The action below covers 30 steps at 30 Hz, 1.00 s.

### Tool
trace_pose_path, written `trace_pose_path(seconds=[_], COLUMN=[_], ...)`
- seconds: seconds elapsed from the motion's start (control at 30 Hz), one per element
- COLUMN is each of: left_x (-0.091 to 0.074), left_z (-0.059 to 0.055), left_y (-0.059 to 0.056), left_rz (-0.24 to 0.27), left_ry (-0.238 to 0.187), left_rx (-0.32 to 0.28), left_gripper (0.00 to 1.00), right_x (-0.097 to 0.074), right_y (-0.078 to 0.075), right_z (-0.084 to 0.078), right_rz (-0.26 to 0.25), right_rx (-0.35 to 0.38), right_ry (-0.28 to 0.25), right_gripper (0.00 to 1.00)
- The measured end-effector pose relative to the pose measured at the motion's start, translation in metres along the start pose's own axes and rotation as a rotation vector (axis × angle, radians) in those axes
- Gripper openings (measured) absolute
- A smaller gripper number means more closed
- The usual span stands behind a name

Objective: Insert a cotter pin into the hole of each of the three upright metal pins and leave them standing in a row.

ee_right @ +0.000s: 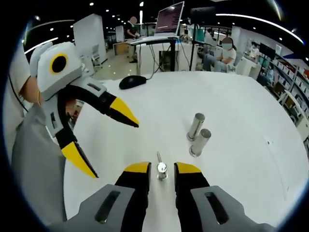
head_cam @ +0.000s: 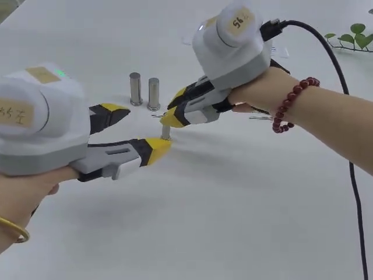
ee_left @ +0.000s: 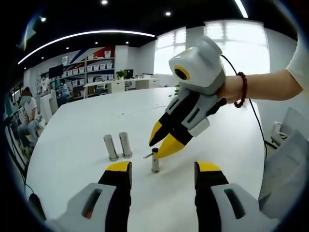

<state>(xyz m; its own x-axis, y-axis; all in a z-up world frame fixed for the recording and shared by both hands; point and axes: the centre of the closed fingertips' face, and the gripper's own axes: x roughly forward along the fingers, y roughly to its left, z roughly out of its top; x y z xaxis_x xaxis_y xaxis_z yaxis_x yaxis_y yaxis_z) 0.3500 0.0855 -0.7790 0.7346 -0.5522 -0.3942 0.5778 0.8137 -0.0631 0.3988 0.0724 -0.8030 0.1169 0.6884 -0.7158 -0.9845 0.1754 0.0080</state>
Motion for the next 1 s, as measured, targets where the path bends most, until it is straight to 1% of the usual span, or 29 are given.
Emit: trace_pose_path(seconds=[0.03, 0.2, 0.37, 0.43, 0.53, 0.6, 0.67, 0.8, 0.83, 0.9, 1.0], left_x=[-0.001, -0.005, -0.009, -0.01, -0.012, -0.014, -0.015, -0.016, -0.016, -0.015, -0.014], left_z=[0.001, 0.006, 0.009, 0.009, 0.009, 0.011, 0.012, 0.014, 0.014, 0.013, 0.014], left_y=[0.0, 0.0, -0.001, -0.001, -0.001, -0.001, -0.002, -0.004, -0.004, -0.005, -0.006], left_rz=[0.001, 0.004, 0.011, 0.01, 0.013, 0.014, 0.011, 0.009, 0.008, 0.007, 0.0], left_ry=[-0.004, -0.03, -0.053, -0.056, -0.065, -0.077, -0.086, -0.1, -0.101, -0.1, -0.107], left_rx=[-0.001, -0.014, -0.029, -0.031, -0.042, -0.053, -0.058, -0.051, -0.047, -0.04, -0.035], left_gripper=[0.52, 0.55, 0.62, 0.64, 0.68, 0.72, 0.74, 0.78, 0.79, 0.81, 0.85], right_x=[-0.001, -0.002, 0.002, 0.009, 0.013, 0.018, 0.021, 0.03, 0.035, 0.039, 0.042], right_y=[-0.002, -0.009, -0.018, -0.025, -0.032, -0.038, -0.041, -0.05, -0.055, -0.062, -0.066], right_z=[0.004, 0.017, 0.026, 0.029, 0.032, 0.032, 0.032, 0.029, 0.029, 0.028, 0.027], right_rz=[-0.007, -0.034, -0.068, -0.079, -0.098, -0.113, -0.133, -0.151, -0.155, -0.161, -0.161], right_rx=[0.011, 0.024, 0.039, 0.058, 0.066, 0.072, 0.058, 0.05, 0.05, 0.057, 0.075], right_ry=[-0.015, -0.047, -0.092, -0.109, -0.132, -0.134, -0.137, -0.138, -0.139, -0.144, -0.158], right_gripper=[0.22, 0.23, 0.26, 0.26, 0.27, 0.27, 0.27, 0.26, 0.26, 0.26, 0.26])
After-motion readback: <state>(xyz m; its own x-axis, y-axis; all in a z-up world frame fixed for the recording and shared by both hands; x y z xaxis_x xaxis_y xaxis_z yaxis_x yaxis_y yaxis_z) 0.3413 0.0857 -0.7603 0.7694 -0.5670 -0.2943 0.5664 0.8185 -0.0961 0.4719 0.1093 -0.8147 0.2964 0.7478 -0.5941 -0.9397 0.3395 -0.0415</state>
